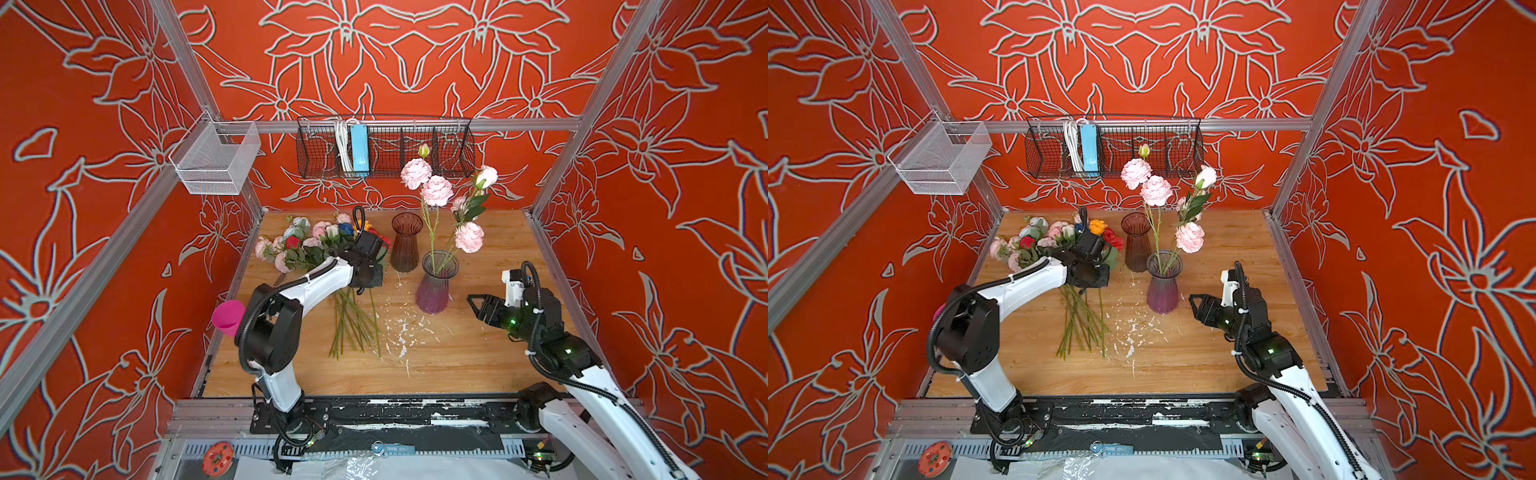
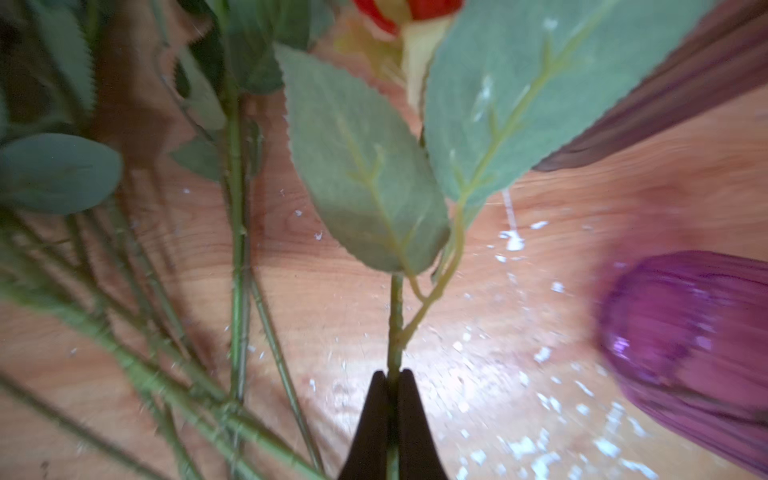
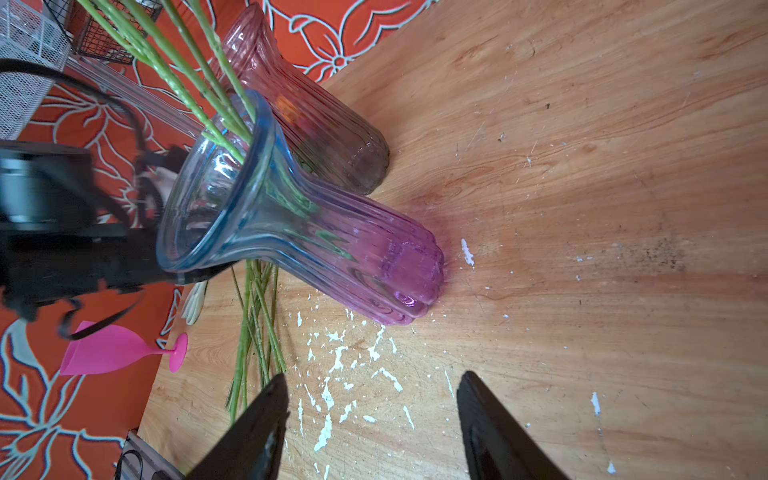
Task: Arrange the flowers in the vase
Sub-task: 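Grasp a red rose stem with the left gripper, then lift the red rose with the left gripper over the purple vase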
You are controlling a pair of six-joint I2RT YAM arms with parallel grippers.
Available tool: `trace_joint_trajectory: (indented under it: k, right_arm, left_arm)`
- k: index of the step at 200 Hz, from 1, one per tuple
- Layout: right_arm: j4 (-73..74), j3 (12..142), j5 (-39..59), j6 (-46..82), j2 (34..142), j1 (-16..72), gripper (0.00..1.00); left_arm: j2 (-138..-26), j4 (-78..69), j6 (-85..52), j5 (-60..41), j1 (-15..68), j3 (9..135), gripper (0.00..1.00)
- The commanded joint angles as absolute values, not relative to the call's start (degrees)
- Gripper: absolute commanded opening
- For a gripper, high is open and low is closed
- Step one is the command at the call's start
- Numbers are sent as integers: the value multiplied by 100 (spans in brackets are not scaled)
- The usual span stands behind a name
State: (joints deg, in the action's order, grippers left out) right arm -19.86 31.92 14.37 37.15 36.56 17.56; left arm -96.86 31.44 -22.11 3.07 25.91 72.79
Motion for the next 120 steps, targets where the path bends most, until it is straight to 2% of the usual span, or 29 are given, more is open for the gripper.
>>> trace_joint_trajectory:
  k: [1,29,60,73,95,120]
  right_arm:
    - [-1845,3086,1327,3816,3576,1717,66]
    - [-1552,2955,1635,3802,3413,1716,66]
    - [-695,2587,3265,3781,3103,1716,66]
    - [-513,2472,3648,3885,3057,1714,66]
    - [-430,2362,3734,3923,2984,1718,65]
    - [-372,2248,3204,4030,2890,1714,65]
  left_arm:
    - [-9204,3031,-2451,284,2575,7003,0]
    - [-8391,2617,-2562,279,2575,6453,0]
    - [-7032,1177,-2681,115,2575,5316,0]
    - [-6512,448,-2719,31,2575,4856,0]
    - [-5849,-699,-2783,-157,2584,4333,0]
    - [-5345,-1486,-2735,-219,2657,4222,0]
